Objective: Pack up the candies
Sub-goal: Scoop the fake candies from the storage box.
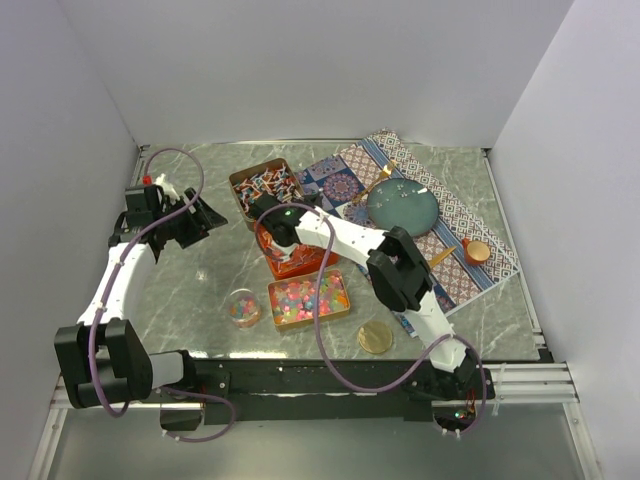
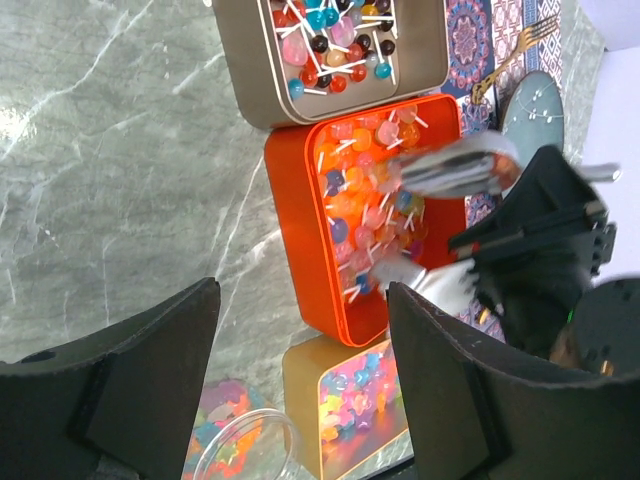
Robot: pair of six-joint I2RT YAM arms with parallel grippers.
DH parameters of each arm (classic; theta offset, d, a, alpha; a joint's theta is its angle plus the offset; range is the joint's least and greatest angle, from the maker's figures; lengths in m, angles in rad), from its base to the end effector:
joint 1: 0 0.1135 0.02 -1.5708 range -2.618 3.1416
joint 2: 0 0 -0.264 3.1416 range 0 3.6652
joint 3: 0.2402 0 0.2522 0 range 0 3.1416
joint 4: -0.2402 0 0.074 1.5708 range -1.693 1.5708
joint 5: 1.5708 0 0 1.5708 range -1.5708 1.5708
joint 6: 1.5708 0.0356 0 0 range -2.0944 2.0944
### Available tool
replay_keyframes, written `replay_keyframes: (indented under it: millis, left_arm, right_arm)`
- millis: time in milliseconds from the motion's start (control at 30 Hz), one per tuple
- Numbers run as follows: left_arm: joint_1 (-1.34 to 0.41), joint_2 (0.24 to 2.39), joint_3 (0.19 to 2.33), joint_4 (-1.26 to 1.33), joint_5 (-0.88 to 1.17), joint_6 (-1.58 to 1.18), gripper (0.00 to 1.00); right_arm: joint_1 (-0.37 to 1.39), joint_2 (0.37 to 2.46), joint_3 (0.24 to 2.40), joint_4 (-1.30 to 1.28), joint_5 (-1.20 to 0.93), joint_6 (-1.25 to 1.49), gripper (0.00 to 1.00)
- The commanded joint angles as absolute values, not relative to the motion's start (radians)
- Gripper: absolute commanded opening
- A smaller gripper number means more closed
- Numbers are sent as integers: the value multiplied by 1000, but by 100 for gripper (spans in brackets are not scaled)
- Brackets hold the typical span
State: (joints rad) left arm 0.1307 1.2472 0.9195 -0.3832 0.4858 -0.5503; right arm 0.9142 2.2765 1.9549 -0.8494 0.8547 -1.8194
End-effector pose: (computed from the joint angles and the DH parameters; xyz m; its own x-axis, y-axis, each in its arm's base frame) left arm 0.2671 0.0183 0.2729 -0.6746 -0.5551 -0.4866 -0.1375 0.7422 -0.6560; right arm 0.3146 0.3642 0.2042 0.4686 -0.4343 0.7693 -0.4612 -0.8630 -0.2063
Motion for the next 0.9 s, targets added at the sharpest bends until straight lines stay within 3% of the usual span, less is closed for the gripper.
replay_keyframes:
  millis: [0, 367, 567, 867]
  left_arm:
    - [135, 1223, 916, -342, 503, -574, 74]
    - [135, 1227, 905, -356, 508, -586, 74]
    - [135, 1223, 770, -332, 512, -626, 71]
    - [135, 1259, 796, -304, 518, -657, 71]
  right_arm:
    - [959, 2232, 1973, -995, 724, -1766, 0]
    - [988, 2180, 1875, -1031, 641, -1668, 0]
    - [970, 2184, 1914, -1009, 655, -1634, 0]
    - [894, 2143, 1824, -884, 756, -1793, 0]
